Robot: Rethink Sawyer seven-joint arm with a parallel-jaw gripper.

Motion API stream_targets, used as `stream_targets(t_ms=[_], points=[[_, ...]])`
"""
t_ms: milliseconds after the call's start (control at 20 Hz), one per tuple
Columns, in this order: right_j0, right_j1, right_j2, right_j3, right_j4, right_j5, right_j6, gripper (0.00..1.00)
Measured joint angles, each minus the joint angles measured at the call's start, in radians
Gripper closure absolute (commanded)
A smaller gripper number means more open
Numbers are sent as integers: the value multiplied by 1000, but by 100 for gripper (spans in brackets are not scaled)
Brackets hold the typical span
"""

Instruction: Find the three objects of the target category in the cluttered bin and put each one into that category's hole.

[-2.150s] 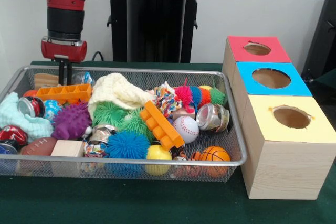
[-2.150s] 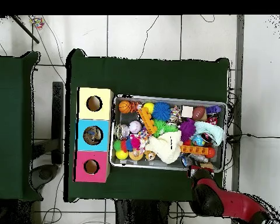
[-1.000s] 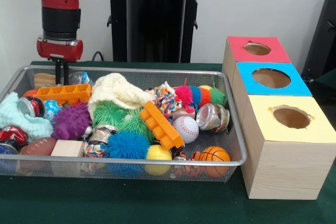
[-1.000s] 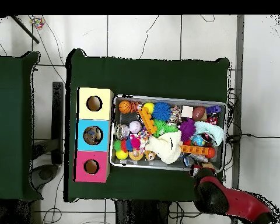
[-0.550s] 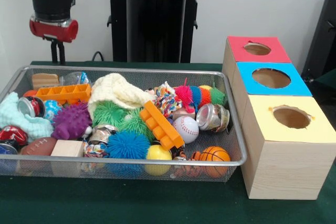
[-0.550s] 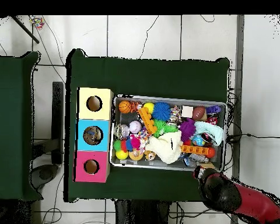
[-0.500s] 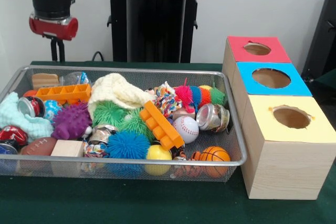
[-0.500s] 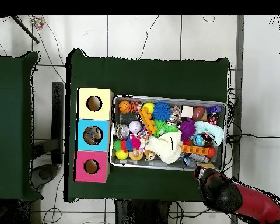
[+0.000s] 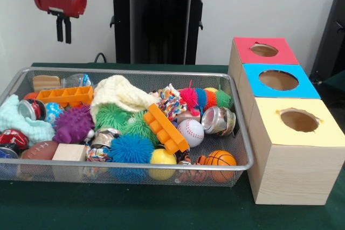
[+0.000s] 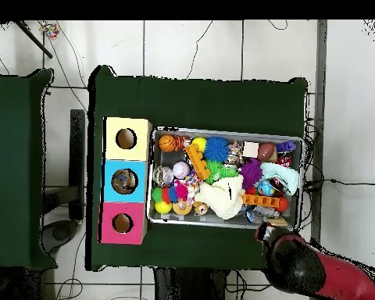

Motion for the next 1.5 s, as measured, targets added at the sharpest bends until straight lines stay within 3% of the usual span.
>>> stream_targets(t_ms=[650,850,900,1500], points=[[49,134,-8,-13,-3,-24,0,100],[77,193,-33,-16,-25,-83,0,100],[85,214,-40,-16,-31,-109,0,0],[129,249,-84,-25,-32,-142,0,0]])
